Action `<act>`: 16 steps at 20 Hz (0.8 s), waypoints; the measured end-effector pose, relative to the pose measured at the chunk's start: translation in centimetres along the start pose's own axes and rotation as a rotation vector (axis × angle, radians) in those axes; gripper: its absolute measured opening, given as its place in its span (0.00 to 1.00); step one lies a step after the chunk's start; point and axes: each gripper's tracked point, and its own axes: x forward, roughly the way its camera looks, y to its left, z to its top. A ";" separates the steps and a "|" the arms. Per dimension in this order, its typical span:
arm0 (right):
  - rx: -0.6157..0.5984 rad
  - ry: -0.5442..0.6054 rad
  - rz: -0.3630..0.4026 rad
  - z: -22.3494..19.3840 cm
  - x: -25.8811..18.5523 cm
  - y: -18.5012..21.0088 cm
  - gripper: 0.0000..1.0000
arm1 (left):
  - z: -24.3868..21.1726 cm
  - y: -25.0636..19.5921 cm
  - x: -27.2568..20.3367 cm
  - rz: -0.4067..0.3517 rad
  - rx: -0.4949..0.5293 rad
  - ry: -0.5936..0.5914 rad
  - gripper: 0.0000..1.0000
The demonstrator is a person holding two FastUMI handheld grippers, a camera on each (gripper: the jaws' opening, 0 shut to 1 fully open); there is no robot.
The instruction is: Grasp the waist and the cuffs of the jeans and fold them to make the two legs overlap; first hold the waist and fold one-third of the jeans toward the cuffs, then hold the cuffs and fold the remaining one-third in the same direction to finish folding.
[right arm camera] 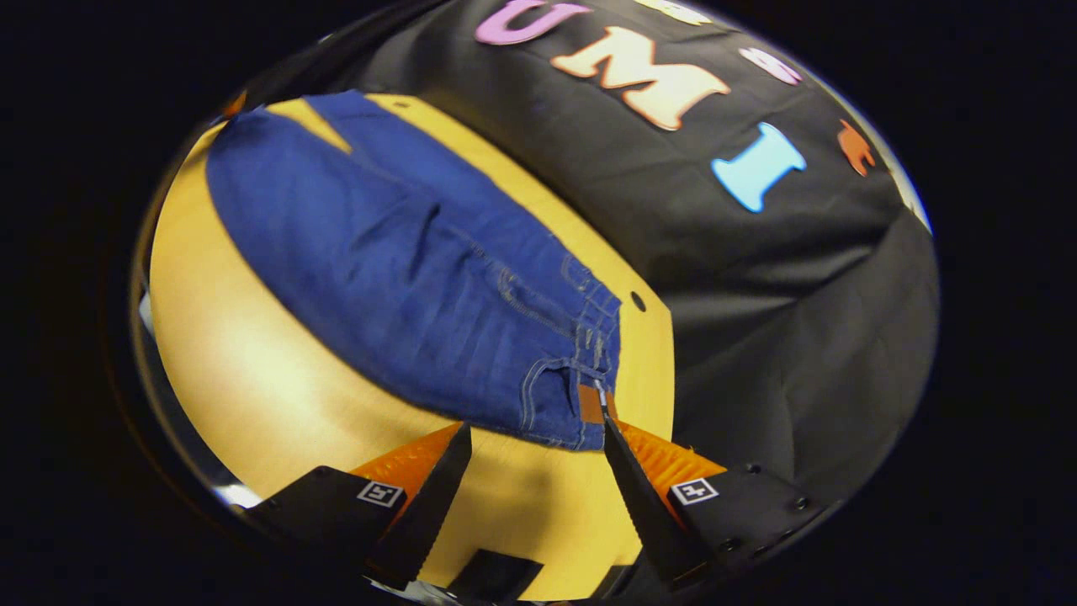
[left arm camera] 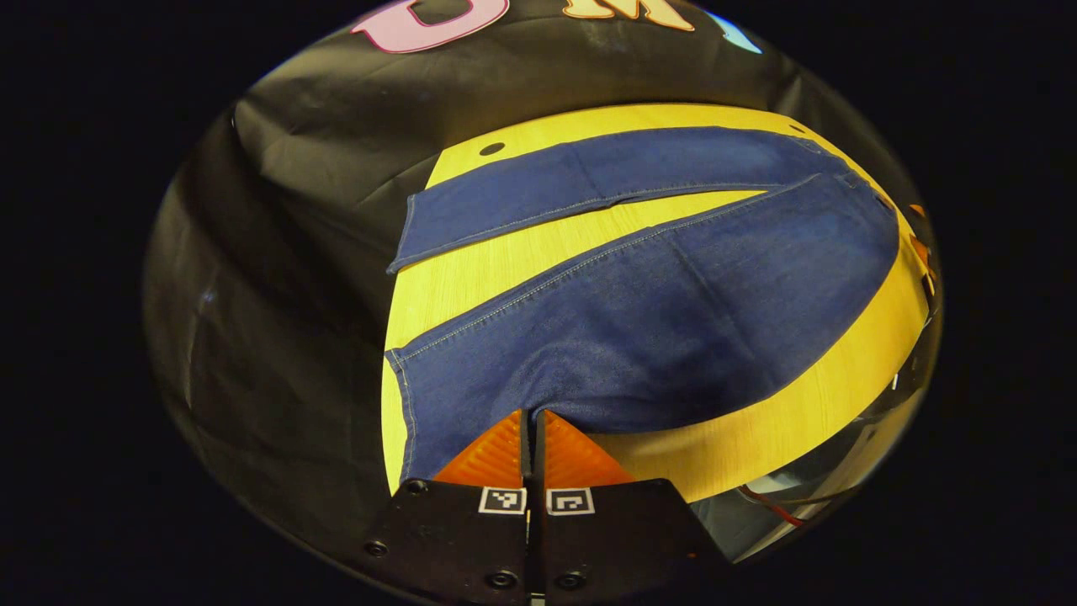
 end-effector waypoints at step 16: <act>-0.296 0.100 0.107 -1.7 6.7 1.7 0.04 | -0.1 0.4 0.1 0.022 -0.062 0.014 0.00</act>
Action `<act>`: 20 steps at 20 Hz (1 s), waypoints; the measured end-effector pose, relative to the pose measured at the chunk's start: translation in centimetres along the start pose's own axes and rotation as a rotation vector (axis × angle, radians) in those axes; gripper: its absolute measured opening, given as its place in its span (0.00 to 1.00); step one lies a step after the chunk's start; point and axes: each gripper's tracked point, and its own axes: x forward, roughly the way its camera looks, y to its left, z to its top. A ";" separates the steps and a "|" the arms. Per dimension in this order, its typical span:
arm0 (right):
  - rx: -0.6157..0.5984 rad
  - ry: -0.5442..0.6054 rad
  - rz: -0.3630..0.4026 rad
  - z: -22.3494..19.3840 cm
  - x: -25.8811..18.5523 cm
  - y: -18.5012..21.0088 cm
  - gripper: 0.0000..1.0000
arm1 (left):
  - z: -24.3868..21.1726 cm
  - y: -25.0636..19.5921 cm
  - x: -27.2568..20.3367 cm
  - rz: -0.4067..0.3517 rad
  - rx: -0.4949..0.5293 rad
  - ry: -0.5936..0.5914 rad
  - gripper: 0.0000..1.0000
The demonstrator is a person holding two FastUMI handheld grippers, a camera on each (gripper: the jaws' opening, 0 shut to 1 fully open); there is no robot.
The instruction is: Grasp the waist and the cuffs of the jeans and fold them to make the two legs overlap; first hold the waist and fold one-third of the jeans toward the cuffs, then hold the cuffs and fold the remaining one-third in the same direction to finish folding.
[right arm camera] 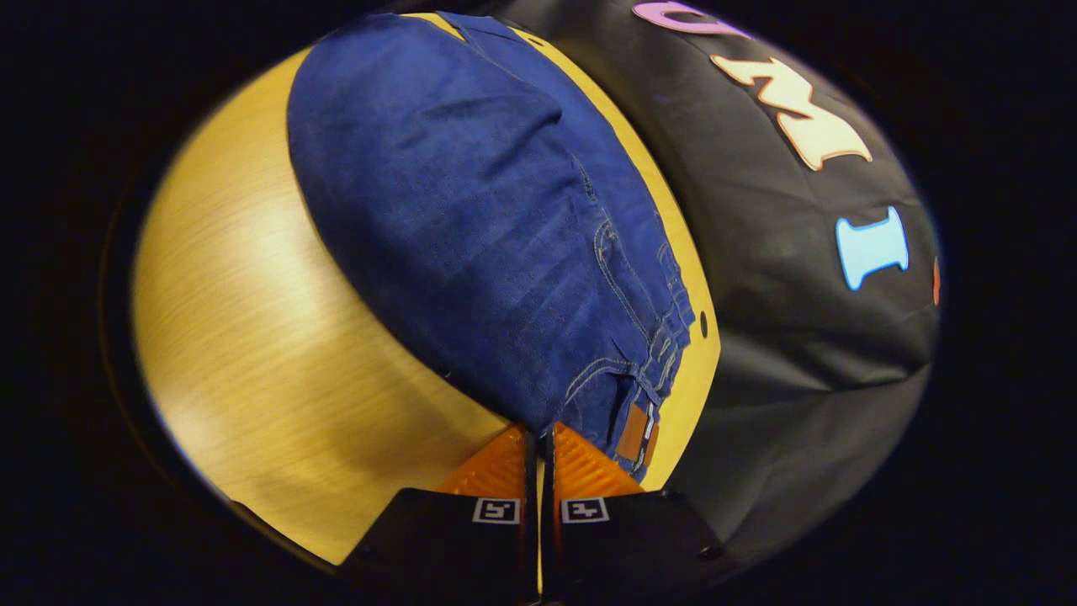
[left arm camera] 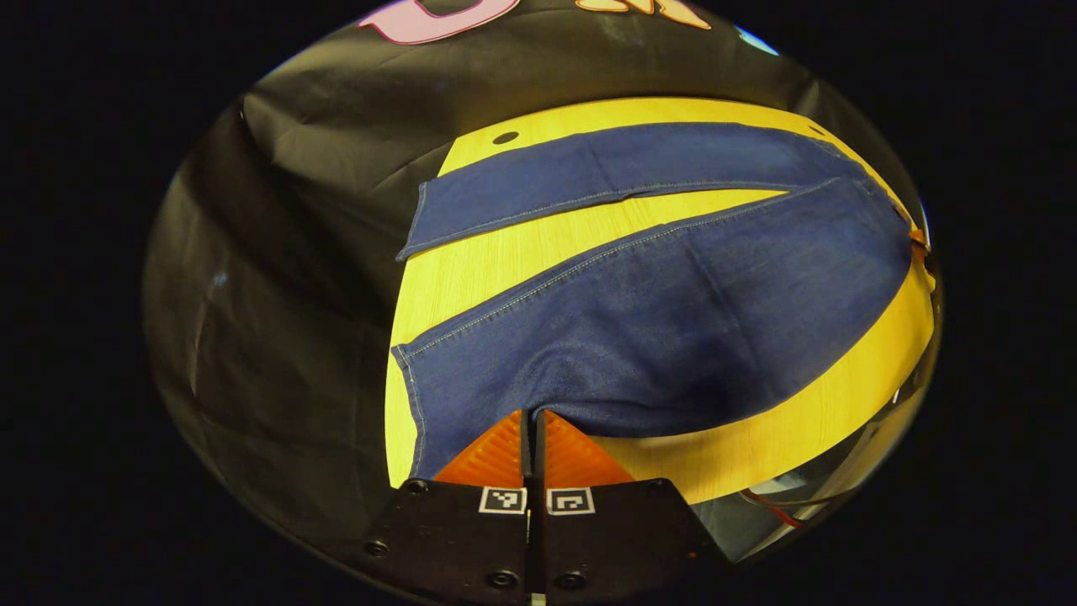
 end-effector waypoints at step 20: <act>0.761 -0.297 -0.413 15.3 -0.6 -23.7 0.02 | 21.5 5.4 1.5 0.045 -0.230 -0.252 0.00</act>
